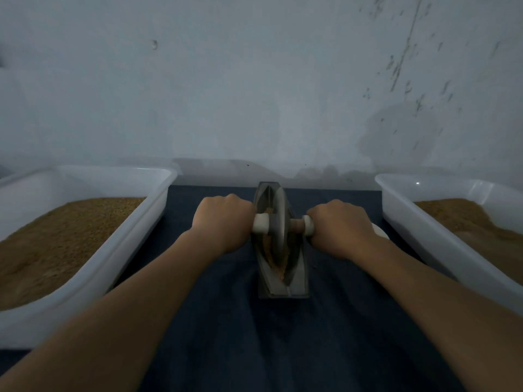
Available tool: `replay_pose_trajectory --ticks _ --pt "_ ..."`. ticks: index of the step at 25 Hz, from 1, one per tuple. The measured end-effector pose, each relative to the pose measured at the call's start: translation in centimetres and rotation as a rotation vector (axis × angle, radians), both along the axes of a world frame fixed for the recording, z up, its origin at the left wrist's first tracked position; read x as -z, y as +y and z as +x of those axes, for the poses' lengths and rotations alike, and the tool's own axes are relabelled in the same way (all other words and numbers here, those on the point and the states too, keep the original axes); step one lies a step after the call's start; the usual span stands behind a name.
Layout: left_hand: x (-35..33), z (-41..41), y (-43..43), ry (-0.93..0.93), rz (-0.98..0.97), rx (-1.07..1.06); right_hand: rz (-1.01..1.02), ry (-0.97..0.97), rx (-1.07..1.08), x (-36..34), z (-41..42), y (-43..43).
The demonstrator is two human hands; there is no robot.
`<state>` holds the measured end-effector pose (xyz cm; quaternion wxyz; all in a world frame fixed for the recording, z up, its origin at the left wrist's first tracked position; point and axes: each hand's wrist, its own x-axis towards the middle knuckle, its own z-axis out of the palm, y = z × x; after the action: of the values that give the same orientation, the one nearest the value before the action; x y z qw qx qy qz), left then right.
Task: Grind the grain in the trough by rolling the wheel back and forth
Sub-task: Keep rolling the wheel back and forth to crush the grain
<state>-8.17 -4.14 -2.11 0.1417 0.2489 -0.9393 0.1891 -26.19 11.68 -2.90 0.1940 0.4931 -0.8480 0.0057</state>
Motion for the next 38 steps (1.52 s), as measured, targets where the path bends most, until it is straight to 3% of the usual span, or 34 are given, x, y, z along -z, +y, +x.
replay_pose_trajectory --ticks 5,17,28,38 --pt "0.5 2.1 1.3 0.039 0.078 0.001 0.024 0.057 -0.016 -1.4 2.0 1.0" --pt "-1.1 -5.2 -4.6 -0.016 -0.064 -0.022 0.028 -0.077 0.008 -1.0 -3.9 -5.4" --pt "0.9 2.0 1.3 0.058 -0.034 0.021 0.020 0.041 -0.046 -0.8 1.5 2.0" --pt "-0.7 -6.2 -6.4 0.009 -0.018 -0.021 0.029 -0.043 0.015 -1.3 -5.5 -7.1"
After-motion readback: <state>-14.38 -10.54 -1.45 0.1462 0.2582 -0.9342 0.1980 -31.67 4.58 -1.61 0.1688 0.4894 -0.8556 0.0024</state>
